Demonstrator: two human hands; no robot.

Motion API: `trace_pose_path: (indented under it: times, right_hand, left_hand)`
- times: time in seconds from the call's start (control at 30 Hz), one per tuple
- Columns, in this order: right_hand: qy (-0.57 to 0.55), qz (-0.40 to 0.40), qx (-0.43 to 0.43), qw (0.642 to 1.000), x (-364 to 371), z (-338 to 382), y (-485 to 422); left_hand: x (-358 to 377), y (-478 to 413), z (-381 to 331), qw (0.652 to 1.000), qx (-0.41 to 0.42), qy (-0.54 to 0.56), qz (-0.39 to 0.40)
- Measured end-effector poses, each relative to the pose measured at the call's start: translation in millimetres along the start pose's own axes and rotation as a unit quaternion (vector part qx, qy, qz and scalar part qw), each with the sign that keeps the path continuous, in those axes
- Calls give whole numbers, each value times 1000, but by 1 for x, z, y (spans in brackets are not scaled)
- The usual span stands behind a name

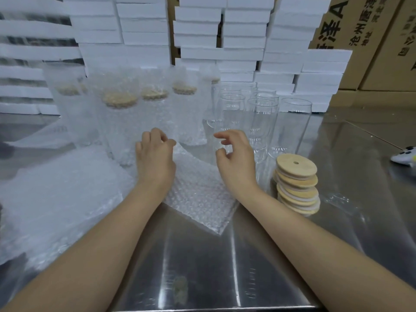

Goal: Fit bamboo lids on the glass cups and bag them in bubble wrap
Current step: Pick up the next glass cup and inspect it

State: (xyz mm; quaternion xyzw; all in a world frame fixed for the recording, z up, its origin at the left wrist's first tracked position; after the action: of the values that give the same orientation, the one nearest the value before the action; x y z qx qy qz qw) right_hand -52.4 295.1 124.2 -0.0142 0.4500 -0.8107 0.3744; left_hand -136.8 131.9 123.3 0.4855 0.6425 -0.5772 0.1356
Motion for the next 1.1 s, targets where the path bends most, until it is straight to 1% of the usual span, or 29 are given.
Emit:
trace_pose_path:
  times: [0.03,0.07,0.1,0.17,0.2,0.27,0.3,0.37,0.53,0.67,0.77,0.87,0.93,1.0,1.1]
  right_hand:
    - [7,-14,0,1000,-3,1,0]
    - [17,-49,-5,999,-11,5,0]
    - [29,-103,-15,994,-23,9,0]
    - [52,-218,-28,974,-46,13,3]
    - [59,-255,-17,965,-53,11,5]
    - [62,-284,18,957,-59,1,7]
    - [61,-283,33,957,-58,-6,7]
    - [71,-259,58,961,-54,-21,3]
    - [91,-189,148,966,-40,-64,-3]
    - [63,-159,241,955,-34,-92,2]
    - [56,-150,263,951,-32,-96,5]
    - [23,-158,253,954,-29,-86,5]
    - [-13,-176,220,959,-29,-74,4]
    - [-19,-183,134,974,-31,-52,0]
    - [-58,-125,14,990,-17,-24,-7]
  left_hand:
    - [-3,0,-6,999,14,32,1]
    - [-4,1,-14,997,31,74,13]
    - [-4,3,-24,990,52,123,32]
    - [1,14,-50,968,110,204,91]
    - [6,23,-63,957,144,217,128]
    - [25,42,-82,943,200,185,191]
    - [35,48,-87,940,212,155,218]
    - [47,54,-89,939,205,112,253]
    - [51,55,-81,933,186,126,283]
    - [57,53,-74,936,159,118,290]
    - [59,54,-74,934,158,114,300]
    - [60,54,-71,934,146,134,299]
    - [57,49,-68,934,121,179,283]
    - [51,41,-64,928,83,253,259]
    - [34,33,-63,892,50,387,228]
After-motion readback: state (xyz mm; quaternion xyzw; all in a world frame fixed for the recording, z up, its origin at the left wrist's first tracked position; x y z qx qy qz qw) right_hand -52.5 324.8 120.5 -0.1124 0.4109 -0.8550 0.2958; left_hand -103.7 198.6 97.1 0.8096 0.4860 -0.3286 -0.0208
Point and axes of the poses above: each hand's wrist, its own y-axis away from the middle knuckle, its own x-axis out of the palm, z = x × y, the point moved 10 cm from there along -y, towards the middle knuckle, and after that the axes turned 8 degrees about -x, right-handed, at the moved point
